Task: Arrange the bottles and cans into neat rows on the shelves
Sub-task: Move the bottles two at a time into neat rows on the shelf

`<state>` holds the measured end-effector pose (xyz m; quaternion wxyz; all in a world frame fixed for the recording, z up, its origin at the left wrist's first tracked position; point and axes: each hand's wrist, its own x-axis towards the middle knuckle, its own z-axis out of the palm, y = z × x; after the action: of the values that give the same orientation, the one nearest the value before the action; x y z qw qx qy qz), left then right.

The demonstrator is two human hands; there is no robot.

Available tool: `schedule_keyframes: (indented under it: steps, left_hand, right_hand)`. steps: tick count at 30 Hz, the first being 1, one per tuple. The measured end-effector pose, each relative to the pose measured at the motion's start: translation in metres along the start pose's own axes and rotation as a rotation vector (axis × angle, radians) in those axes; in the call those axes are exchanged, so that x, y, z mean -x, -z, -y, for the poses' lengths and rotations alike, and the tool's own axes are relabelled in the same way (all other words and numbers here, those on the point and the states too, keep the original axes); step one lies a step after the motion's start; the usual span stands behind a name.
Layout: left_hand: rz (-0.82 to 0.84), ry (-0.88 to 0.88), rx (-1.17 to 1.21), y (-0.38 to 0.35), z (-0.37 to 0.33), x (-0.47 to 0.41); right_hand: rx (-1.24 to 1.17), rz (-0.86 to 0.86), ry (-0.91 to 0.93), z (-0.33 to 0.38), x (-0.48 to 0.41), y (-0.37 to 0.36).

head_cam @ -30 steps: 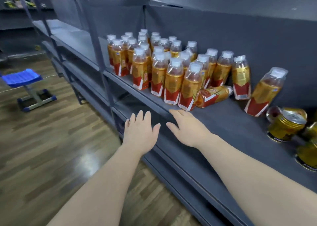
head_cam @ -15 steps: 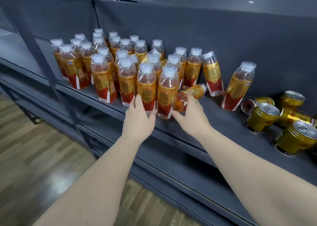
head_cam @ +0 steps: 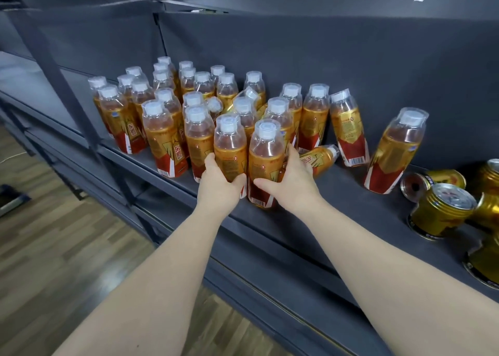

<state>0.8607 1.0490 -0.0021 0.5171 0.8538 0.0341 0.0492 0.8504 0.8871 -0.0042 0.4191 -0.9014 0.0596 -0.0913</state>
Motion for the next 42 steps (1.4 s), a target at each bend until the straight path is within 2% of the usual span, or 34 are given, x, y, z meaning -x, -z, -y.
schedule_keyframes:
  steps: [12, 25, 33, 42]
  left_hand:
    - [-0.002, -0.051, -0.107, -0.004, 0.002, -0.024]
    - [0.063, -0.126, -0.074, 0.013, 0.008, -0.016]
    - [0.119, -0.242, 0.005, 0.015, 0.006, -0.008]
    - [0.297, -0.38, 0.09, -0.003, -0.012, 0.021]
  right_hand:
    - [-0.004, 0.047, -0.052, 0.004, -0.003, -0.003]
    - [-0.191, -0.068, -0.089, 0.004, 0.016, -0.008]
    - [-0.252, -0.146, -0.081, 0.012, 0.041, 0.004]
    - [-0.248, -0.343, -0.18, 0.005, 0.087, 0.033]
